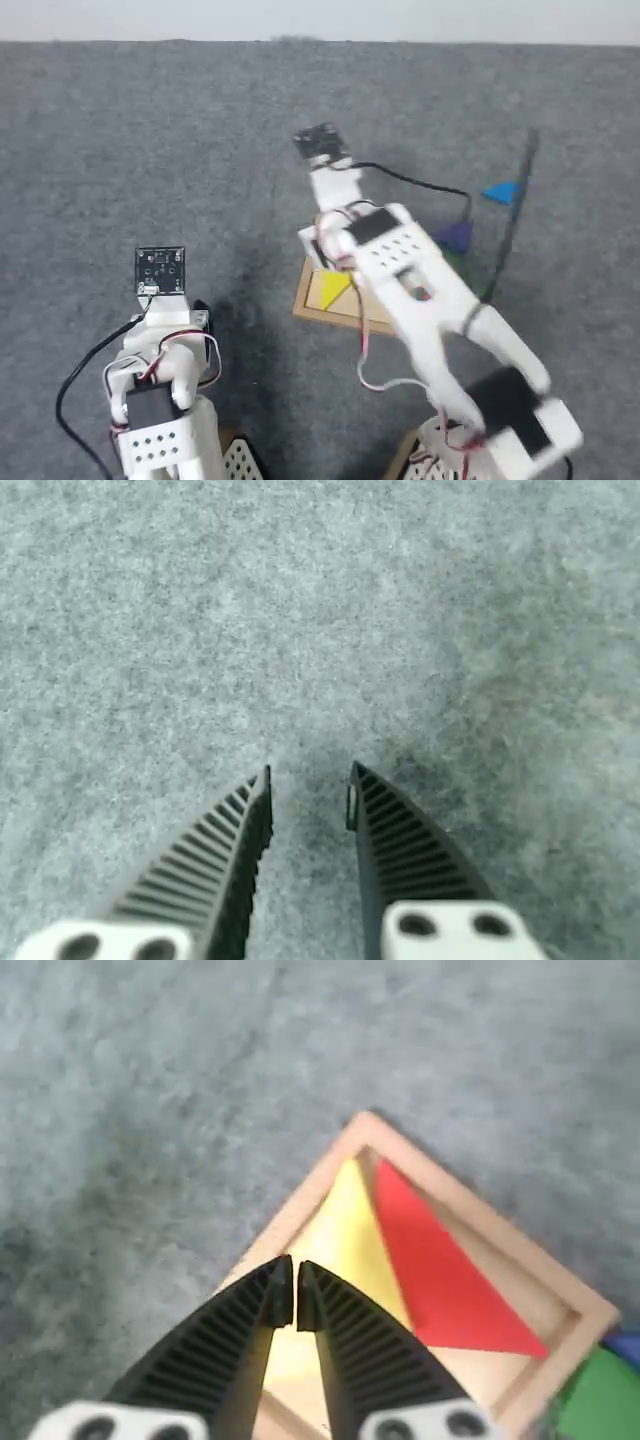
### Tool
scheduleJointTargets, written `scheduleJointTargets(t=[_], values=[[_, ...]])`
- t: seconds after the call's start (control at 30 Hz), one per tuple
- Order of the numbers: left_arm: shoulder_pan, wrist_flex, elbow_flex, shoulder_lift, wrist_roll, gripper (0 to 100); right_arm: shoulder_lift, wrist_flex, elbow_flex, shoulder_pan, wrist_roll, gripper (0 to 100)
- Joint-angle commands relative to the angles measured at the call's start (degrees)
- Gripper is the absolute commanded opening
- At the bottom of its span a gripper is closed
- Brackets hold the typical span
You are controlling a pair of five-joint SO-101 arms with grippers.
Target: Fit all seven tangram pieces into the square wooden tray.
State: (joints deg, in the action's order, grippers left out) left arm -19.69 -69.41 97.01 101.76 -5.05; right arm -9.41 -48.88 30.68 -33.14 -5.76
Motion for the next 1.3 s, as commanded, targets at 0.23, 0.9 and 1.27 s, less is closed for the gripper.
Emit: scheduleJointTargets(t=[0.23, 0.9, 1.27], values=[[-0.2, -0.4, -0.5, -0.1, -0.6, 12, 5.4, 4.4, 0.8, 10.5, 1.0, 0.6], [-0.2, -0.4, -0.5, -0.1, -0.6, 12, 12.9, 2.3, -1.9, 6.7, 1.0, 0.6], [-0.2, -0.4, -0.5, -0.1, -0.6, 12, 13.1, 2.2, -2.5, 12.8, 4.2, 0.6]])
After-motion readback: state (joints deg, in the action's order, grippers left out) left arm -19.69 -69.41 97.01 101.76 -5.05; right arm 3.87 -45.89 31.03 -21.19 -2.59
